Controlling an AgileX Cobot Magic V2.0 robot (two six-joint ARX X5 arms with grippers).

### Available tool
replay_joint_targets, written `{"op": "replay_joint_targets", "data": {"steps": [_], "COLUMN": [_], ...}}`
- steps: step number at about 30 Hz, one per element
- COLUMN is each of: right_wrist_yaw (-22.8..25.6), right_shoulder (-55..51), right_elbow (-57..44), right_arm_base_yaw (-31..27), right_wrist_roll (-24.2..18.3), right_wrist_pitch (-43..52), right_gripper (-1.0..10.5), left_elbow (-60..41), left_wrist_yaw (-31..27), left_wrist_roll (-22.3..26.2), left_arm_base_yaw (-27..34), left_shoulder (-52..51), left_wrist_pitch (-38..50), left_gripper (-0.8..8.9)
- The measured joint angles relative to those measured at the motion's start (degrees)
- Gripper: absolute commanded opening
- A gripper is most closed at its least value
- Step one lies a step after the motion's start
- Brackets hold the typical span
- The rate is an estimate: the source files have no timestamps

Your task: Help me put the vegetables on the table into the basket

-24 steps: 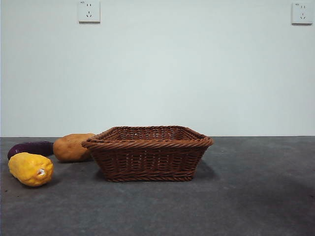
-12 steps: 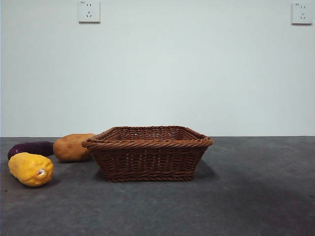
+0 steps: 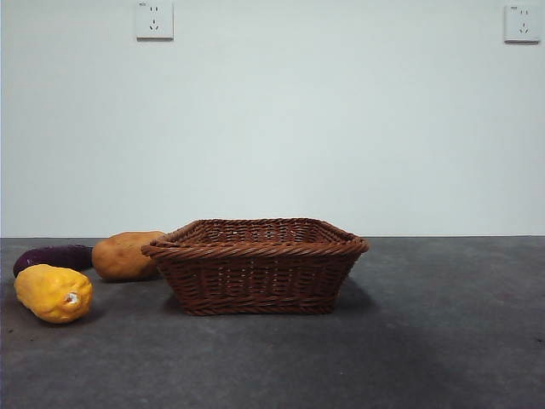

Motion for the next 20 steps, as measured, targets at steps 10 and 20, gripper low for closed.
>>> {"op": "replay_joint_targets", "data": {"steps": [10,20], "right_wrist_yaw": [-5.05,-7.98], "right_shoulder": [11.39,13.25], "right_elbow": [15.41,17.51], "right_arm_base_yaw": [0.00,0.00], "right_wrist_roll": [-11.10,-16.04], "right_wrist_pitch": [-17.59,-20.74], "right_gripper": [-0.1,4.1], "left_elbow": [13.77,15.06], "left_wrist_yaw": [6.05,10.67], "left_wrist_roll": [5.64,7.63], "left_arm_base_yaw": [-1.05,-2.29], "left_shoulder": [8.90,11.54], "left_wrist_pitch": [-11.69,-13.53], "left_gripper": [-0.06,6.62]}}
